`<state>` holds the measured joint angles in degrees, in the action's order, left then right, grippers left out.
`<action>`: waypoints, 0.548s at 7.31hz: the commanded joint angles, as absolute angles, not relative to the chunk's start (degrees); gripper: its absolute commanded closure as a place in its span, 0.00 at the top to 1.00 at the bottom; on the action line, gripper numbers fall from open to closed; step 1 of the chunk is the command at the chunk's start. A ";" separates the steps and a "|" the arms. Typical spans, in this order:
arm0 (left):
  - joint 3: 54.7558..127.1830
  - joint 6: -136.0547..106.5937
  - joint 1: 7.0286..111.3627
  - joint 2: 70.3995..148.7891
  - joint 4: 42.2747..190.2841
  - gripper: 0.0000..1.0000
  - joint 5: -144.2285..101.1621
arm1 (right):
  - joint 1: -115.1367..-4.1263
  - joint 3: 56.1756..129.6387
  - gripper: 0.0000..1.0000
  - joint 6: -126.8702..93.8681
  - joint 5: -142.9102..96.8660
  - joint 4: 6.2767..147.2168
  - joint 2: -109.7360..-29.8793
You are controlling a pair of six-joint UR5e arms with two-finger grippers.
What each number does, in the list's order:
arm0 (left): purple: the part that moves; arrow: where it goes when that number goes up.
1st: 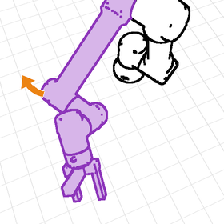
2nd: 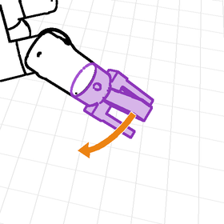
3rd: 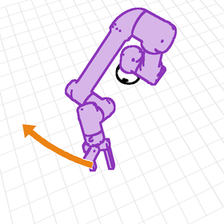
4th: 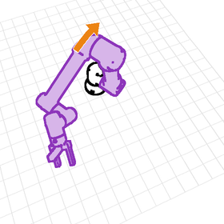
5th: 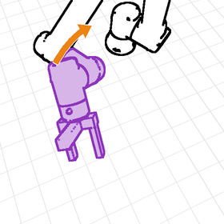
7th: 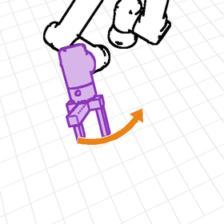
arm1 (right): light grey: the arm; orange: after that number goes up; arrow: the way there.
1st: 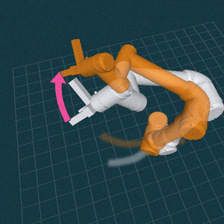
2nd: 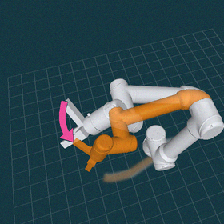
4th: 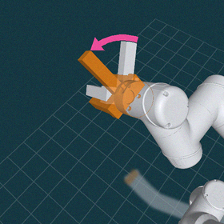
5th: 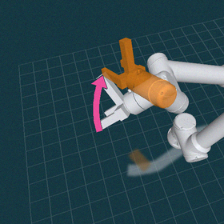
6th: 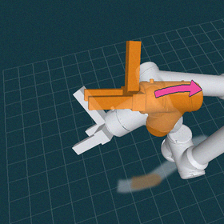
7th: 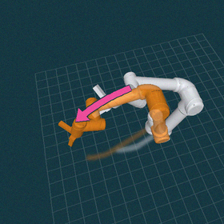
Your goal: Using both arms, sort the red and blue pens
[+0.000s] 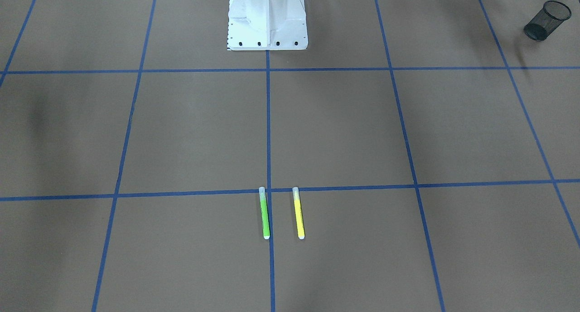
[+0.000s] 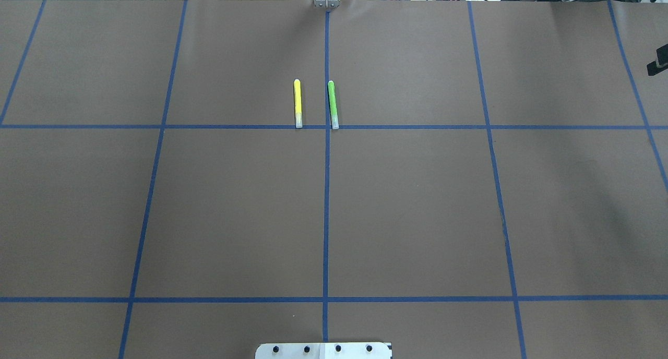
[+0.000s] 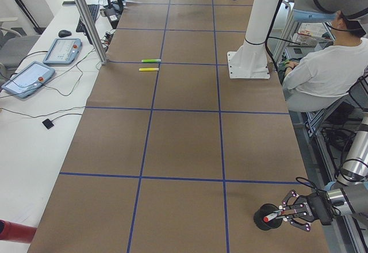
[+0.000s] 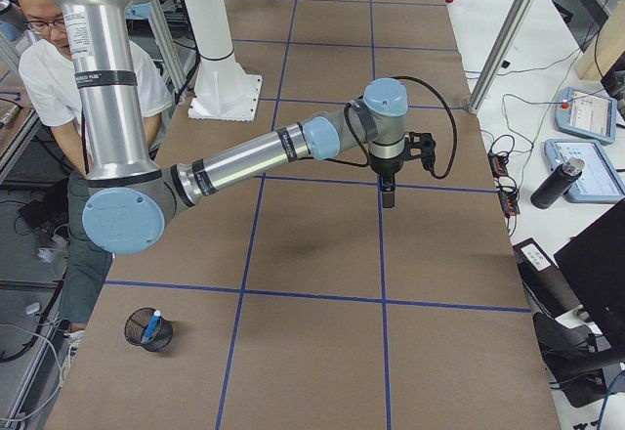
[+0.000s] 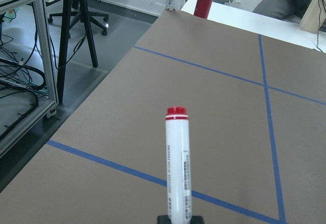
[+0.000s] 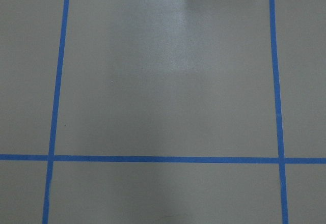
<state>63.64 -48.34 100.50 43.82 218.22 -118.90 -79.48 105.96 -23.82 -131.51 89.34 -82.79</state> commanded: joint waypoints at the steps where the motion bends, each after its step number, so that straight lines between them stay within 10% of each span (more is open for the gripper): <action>1: 63.02 -48.51 100.72 44.91 217.71 0.00 -119.18 | -79.45 105.91 1.00 -23.82 -132.45 89.30 -82.88; 4: 62.93 -48.69 100.63 45.88 214.37 0.00 -121.55 | -79.45 106.08 1.00 -23.82 -132.54 89.30 -83.14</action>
<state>62.96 -48.53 100.65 45.69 214.84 -120.73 -79.48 105.99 -23.82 -132.49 89.30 -82.99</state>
